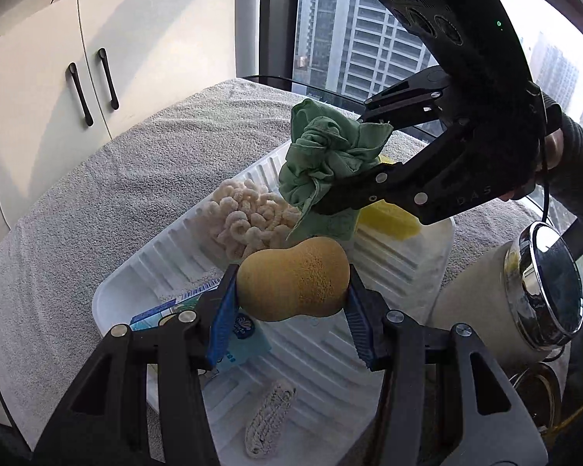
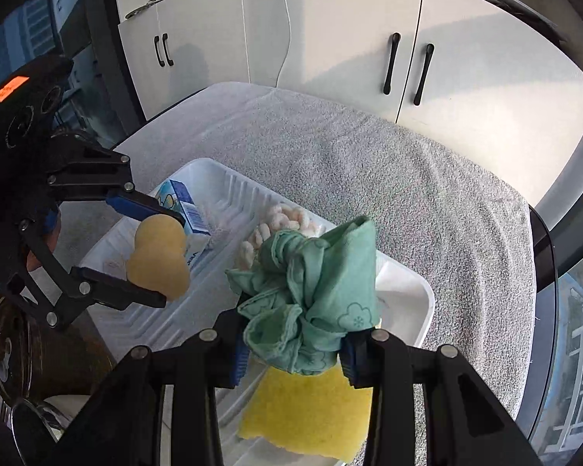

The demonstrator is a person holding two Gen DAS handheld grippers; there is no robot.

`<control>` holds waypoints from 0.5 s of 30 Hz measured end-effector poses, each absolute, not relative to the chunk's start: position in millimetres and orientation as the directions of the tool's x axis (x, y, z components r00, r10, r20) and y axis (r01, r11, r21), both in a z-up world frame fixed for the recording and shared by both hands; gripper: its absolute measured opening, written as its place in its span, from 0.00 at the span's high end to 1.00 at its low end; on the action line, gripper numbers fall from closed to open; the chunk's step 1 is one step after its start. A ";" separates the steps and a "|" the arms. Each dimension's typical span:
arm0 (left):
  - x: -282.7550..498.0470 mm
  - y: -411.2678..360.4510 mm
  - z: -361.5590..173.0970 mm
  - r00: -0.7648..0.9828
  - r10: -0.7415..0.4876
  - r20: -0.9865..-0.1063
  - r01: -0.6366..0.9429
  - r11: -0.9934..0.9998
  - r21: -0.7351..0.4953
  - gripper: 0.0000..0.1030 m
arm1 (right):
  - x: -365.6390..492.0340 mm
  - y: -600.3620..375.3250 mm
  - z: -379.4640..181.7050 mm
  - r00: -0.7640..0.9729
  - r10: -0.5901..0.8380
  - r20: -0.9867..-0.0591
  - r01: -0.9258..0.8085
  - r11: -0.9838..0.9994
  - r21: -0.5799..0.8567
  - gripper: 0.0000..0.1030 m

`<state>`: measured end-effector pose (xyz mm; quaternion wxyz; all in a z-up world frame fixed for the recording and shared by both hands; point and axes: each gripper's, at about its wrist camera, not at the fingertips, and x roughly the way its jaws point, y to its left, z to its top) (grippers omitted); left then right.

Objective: Organize soft objects
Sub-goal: 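Carry the gourd sponge and green scrunchie with both tools over the white tray, then open the left tool on the gourd sponge while the right releases the scrunchie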

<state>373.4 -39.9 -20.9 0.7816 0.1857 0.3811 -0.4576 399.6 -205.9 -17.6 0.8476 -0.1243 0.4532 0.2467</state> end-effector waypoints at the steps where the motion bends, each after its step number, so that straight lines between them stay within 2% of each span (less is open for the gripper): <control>1: 373.5 -40.6 -21.7 0.289 -0.574 -0.766 0.859 0.509 -0.058 0.53 | 400.0 -203.9 -19.1 0.465 0.305 -0.831 -0.535 0.845 0.010 0.61; 15: 384.9 -46.7 -32.4 0.215 -0.566 -0.796 0.869 0.483 -0.109 0.52 | 405.7 -192.3 -36.1 0.421 0.295 -0.858 -0.558 0.830 0.011 0.58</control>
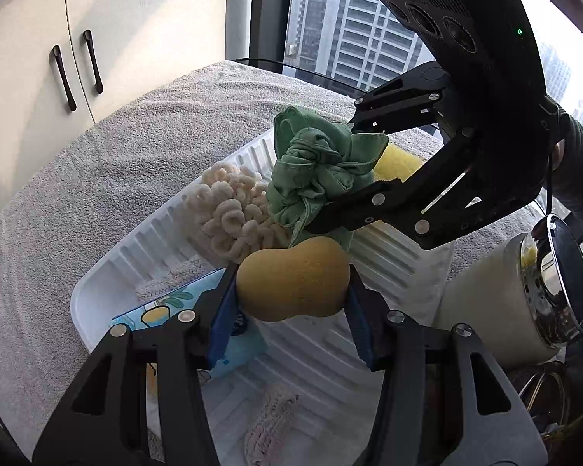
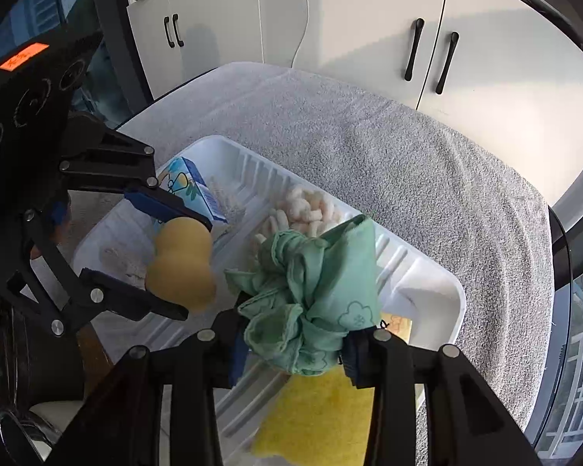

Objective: Organize soft objects
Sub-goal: 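Open the left tool on the gourd sponge while the right releases the scrunchie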

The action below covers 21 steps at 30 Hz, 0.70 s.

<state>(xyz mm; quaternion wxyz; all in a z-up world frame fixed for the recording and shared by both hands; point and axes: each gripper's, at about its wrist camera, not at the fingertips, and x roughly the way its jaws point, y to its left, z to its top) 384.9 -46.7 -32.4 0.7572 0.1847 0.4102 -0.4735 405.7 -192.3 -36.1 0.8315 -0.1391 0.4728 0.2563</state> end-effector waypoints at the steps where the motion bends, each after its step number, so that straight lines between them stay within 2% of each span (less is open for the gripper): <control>1: 385.0 -47.1 -33.2 0.207 -0.565 -0.799 0.870 0.479 -0.114 0.51 | 405.9 -192.6 -36.3 0.423 0.293 -0.857 -0.555 0.832 0.011 0.56; 9: 383.7 -47.3 -43.0 0.201 -0.538 -0.819 0.862 0.493 -0.112 0.48 | 404.2 -191.7 -37.1 0.424 0.287 -0.859 -0.551 0.835 0.007 0.48; 15: 381.8 -45.3 -41.1 0.195 -0.532 -0.824 0.862 0.494 -0.115 0.44 | 398.0 -194.0 -31.0 0.432 0.294 -0.853 -0.549 0.836 0.010 0.36; 17: 381.6 -44.4 -40.5 0.199 -0.533 -0.822 0.860 0.498 -0.114 0.38 | 395.5 -196.6 -27.4 0.439 0.298 -0.847 -0.546 0.837 0.012 0.31; 21: 385.6 -40.7 -37.5 0.208 -0.539 -0.816 0.851 0.511 -0.121 0.30 | 390.6 -202.2 -19.4 0.452 0.304 -0.839 -0.540 0.842 0.014 0.29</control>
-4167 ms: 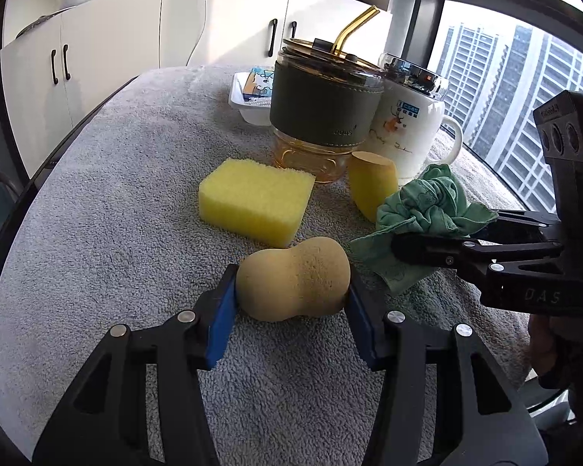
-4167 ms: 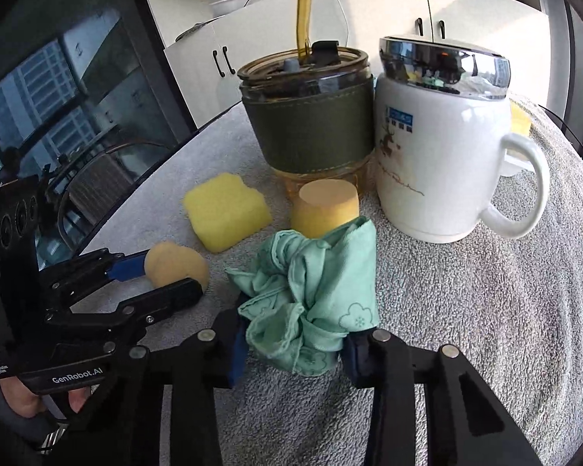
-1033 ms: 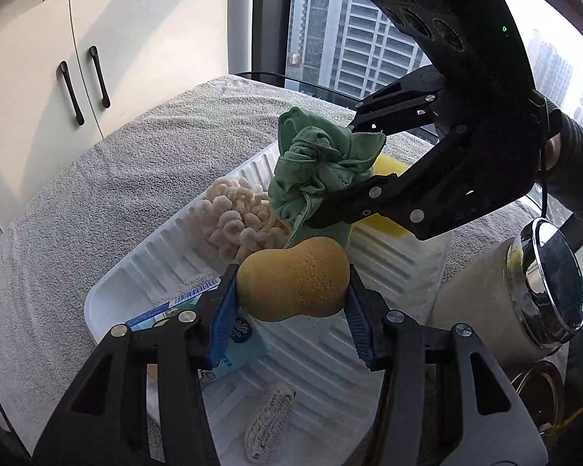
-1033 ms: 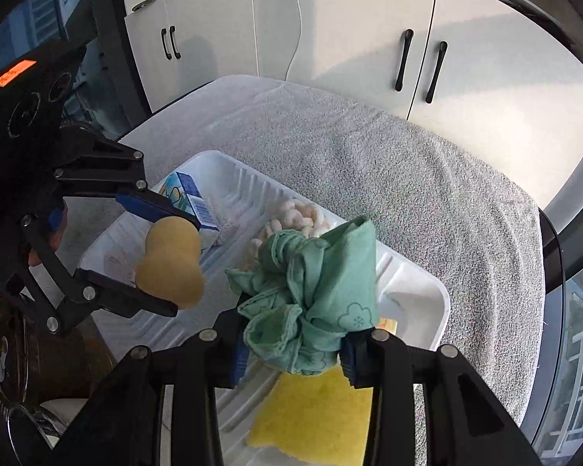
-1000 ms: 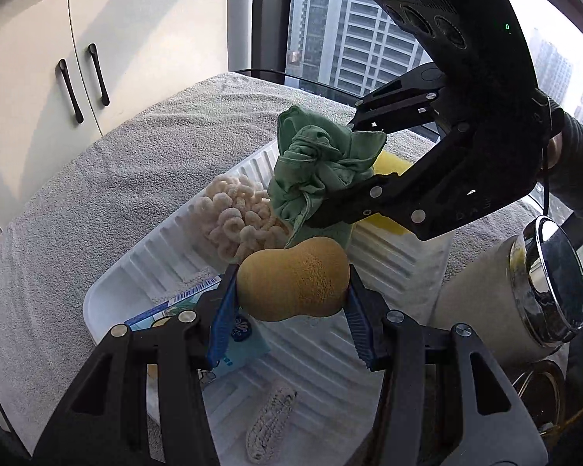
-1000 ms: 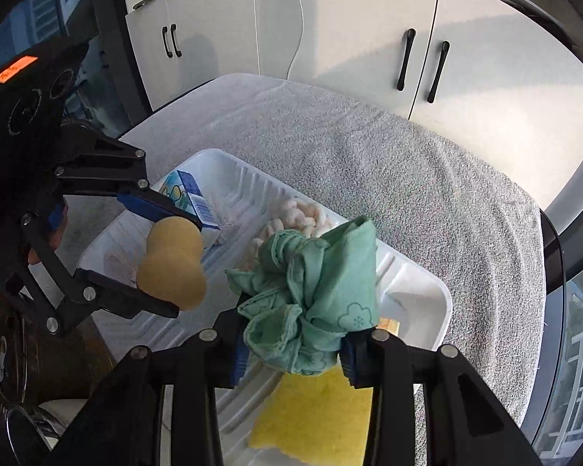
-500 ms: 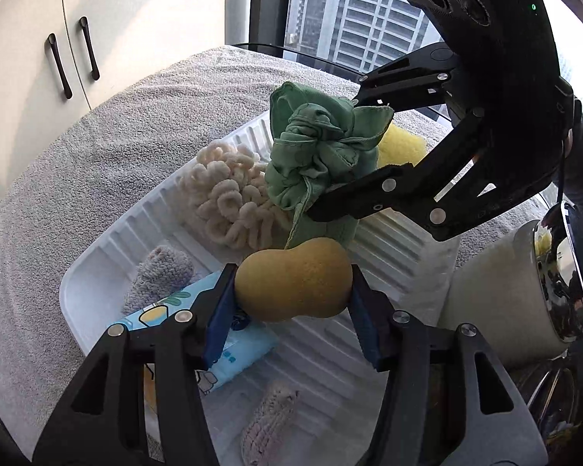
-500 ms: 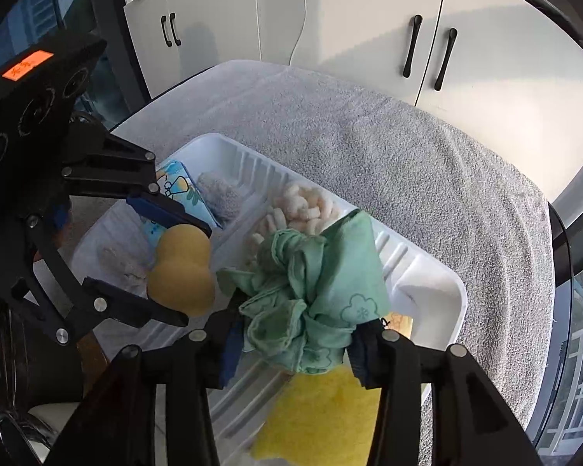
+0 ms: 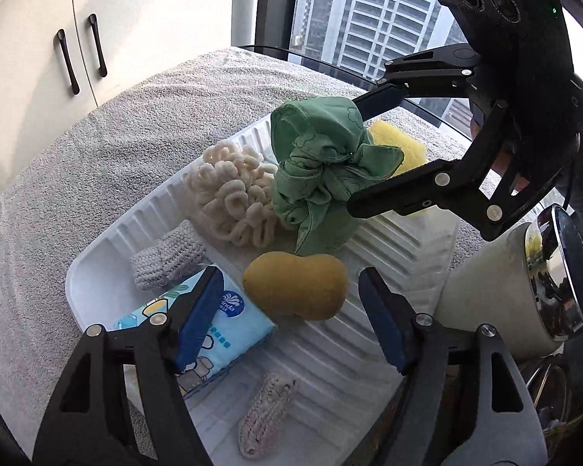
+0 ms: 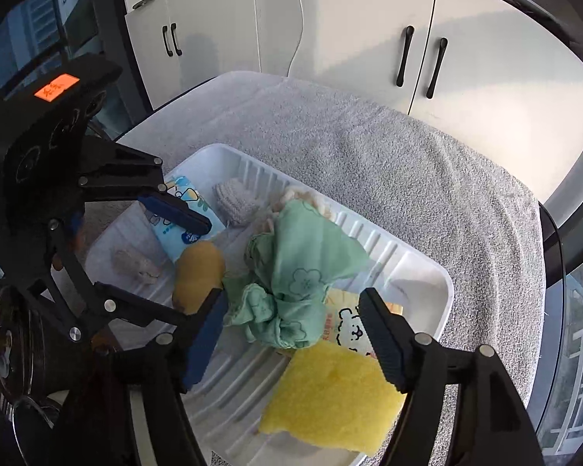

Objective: Organize soft objects
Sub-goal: 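Open the left tool on the gourd sponge while the right releases the scrunchie, then withdraw both open tools from the tray toward the remaining sponges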

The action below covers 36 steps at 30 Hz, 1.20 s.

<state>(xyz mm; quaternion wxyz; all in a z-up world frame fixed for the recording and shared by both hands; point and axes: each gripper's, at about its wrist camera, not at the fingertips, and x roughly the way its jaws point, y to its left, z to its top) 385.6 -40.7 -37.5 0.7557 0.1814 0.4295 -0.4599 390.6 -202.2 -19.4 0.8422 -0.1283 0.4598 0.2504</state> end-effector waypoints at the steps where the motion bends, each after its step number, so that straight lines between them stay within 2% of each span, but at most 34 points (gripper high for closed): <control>1: 386.6 -39.5 -36.1 0.215 -0.540 -0.814 0.848 0.517 -0.119 0.30 | 389.1 -203.1 -17.0 0.458 0.303 -0.836 -0.536 0.844 0.013 0.29; 15: 388.4 -11.9 -12.3 0.289 -0.581 -0.761 0.812 0.569 -0.126 0.29 | 371.3 -219.3 9.1 0.511 0.317 -0.799 -0.502 0.864 0.022 0.29; 22: 377.2 17.0 -2.5 0.348 -0.580 -0.736 0.760 0.635 -0.141 0.23 | 352.5 -240.9 22.4 0.543 0.310 -0.780 -0.457 0.889 0.035 0.29; 29: 365.7 38.1 -0.3 0.426 -0.555 -0.714 0.692 0.708 -0.137 0.23 | 333.3 -260.2 28.7 0.577 0.277 -0.768 -0.397 0.917 0.032 0.29; 30: 362.6 43.4 0.6 0.442 -0.551 -0.708 0.677 0.722 -0.139 0.22 | 330.2 -263.9 29.9 0.582 0.277 -0.765 -0.388 0.921 0.037 0.28; 32: 356.6 54.8 2.9 0.473 -0.544 -0.693 0.647 0.749 -0.146 0.12 | 323.1 -269.6 32.7 0.593 0.278 -0.756 -0.372 0.927 0.049 0.25; 36: 337.5 72.0 6.9 0.552 -0.485 -0.679 0.582 0.807 -0.102 0.07 | 304.6 -278.1 38.8 0.619 0.270 -0.738 -0.343 0.938 0.055 0.17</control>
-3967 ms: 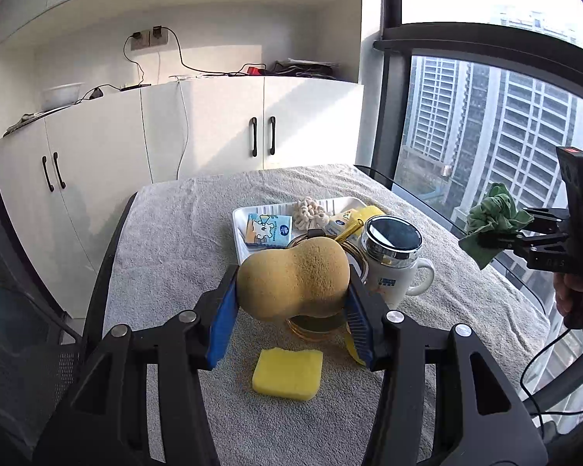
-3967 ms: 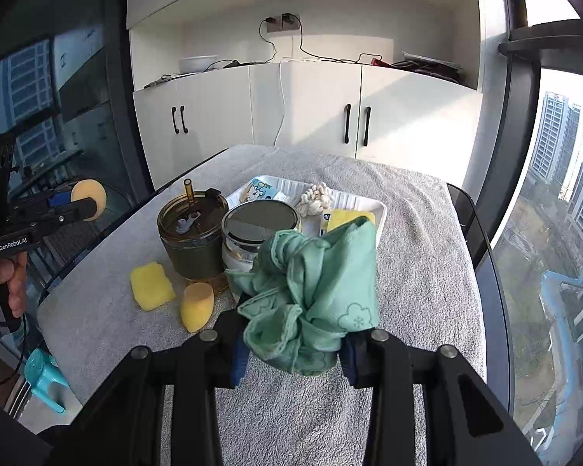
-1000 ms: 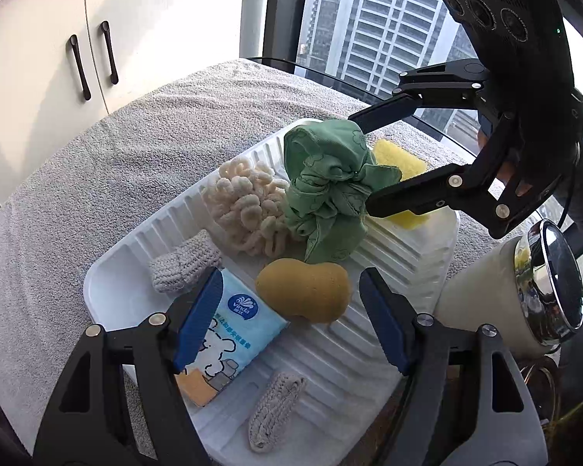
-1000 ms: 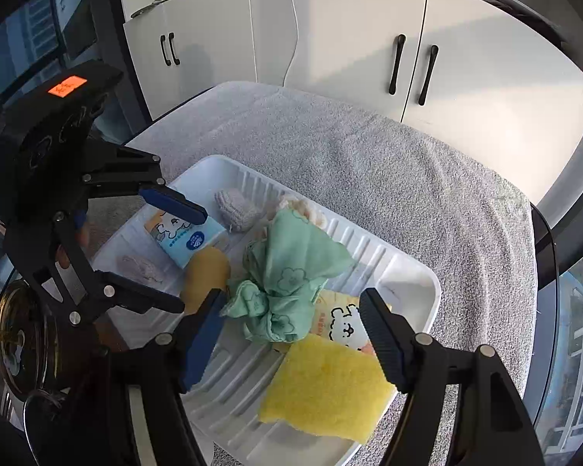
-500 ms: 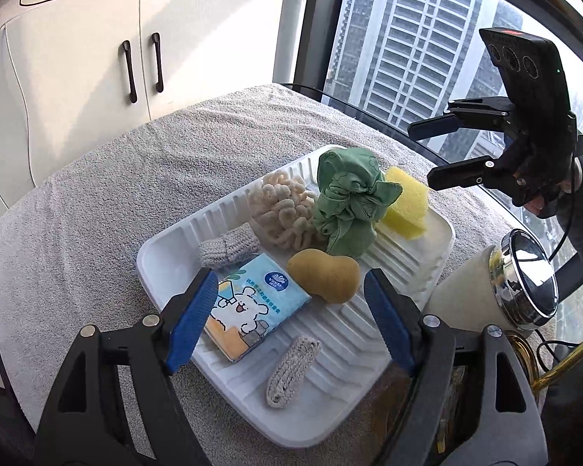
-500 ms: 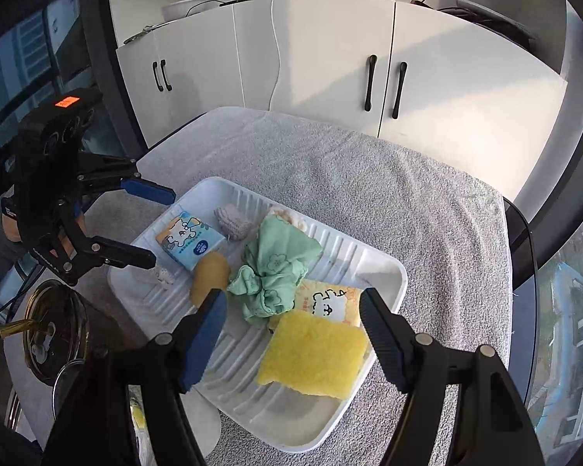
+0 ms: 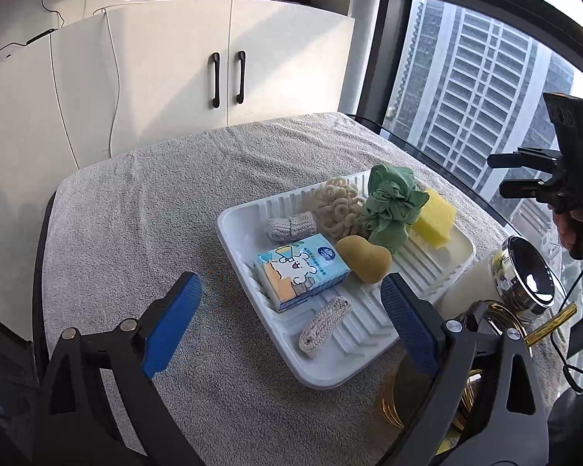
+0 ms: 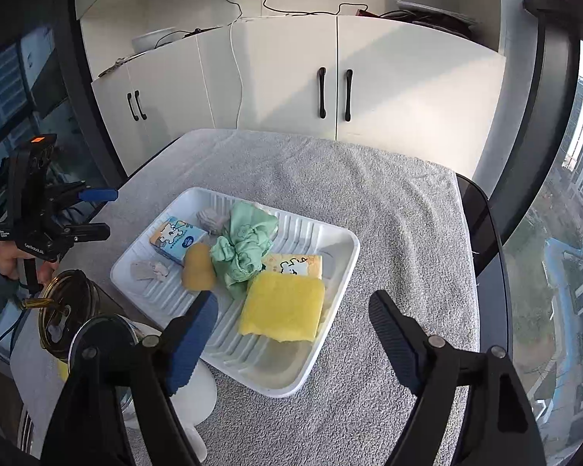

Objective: Organize soft objects
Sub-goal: 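Withdraw both open tools from the tray toward the remaining sponges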

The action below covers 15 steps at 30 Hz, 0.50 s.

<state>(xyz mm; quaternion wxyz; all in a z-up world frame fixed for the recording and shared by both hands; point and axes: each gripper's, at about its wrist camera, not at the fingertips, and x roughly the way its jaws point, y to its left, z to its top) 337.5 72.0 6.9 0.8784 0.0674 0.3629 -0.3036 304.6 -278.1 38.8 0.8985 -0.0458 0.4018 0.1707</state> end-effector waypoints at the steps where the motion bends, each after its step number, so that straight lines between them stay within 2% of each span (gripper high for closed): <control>1: 331.3 76.1 8.3 0.564 -0.478 -0.674 0.571 0.815 -0.101 0.05 | 298.4 -278.4 40.0 0.626 0.267 -0.733 -0.342 0.938 0.050 0.16; 5: 303.3 93.7 11.4 0.605 -0.451 -0.656 0.515 0.850 -0.110 0.05 | 269.7 -278.9 42.6 0.654 0.262 -0.710 -0.333 0.942 0.041 0.11; 15: 217.8 108.8 2.7 0.667 -0.398 -0.630 0.424 0.898 -0.119 0.05 | 184.1 -270.5 28.0 0.676 0.308 -0.670 -0.310 0.943 0.120 0.04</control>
